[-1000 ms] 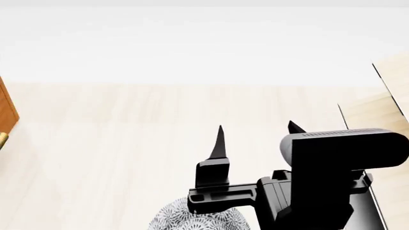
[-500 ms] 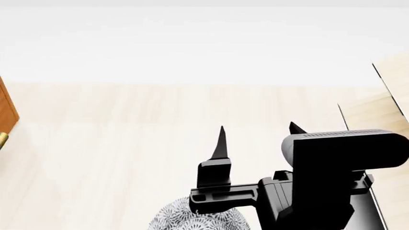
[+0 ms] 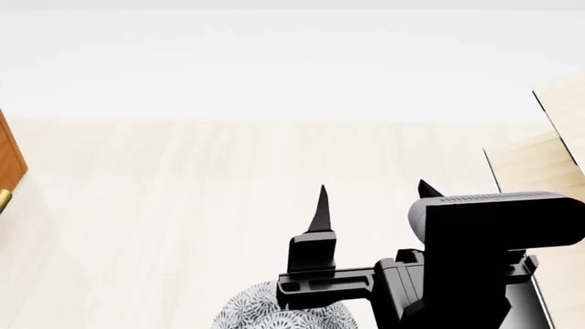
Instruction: Close the top drawer of the cabinet and put the bowl on top of it.
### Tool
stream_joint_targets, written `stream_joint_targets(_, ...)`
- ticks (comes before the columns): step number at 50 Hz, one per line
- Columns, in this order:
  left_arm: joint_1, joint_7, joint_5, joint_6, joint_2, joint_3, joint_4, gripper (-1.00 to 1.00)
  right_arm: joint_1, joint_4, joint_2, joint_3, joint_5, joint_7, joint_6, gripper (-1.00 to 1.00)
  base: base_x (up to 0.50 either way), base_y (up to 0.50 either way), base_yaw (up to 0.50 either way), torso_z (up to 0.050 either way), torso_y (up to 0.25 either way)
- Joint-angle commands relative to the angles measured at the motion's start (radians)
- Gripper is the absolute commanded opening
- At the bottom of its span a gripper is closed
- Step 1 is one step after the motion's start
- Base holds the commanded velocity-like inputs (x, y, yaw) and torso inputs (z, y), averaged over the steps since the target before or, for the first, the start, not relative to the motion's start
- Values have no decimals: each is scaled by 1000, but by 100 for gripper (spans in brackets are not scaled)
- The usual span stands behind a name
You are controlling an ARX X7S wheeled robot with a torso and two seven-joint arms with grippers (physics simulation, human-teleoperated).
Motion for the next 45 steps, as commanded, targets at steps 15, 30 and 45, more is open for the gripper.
stream_joint_targets(15, -68, -44, 55, 72, 46, 36, -160, 100, -22, 7, 25, 9, -2, -4, -31, 100, 0, 0, 0, 0, 0)
stream_joint_targets(30, -107, -69, 75, 135, 62, 25, -257, 100, -131, 16, 39, -59, -156, -96, -159, 100, 0, 0, 0, 0, 0)
stream_joint_targets(45, -143, -87, 100, 192, 73, 32, -351, 100, -145, 29, 49, -63, -172, -109, -185, 100, 0, 0, 0, 0, 0)
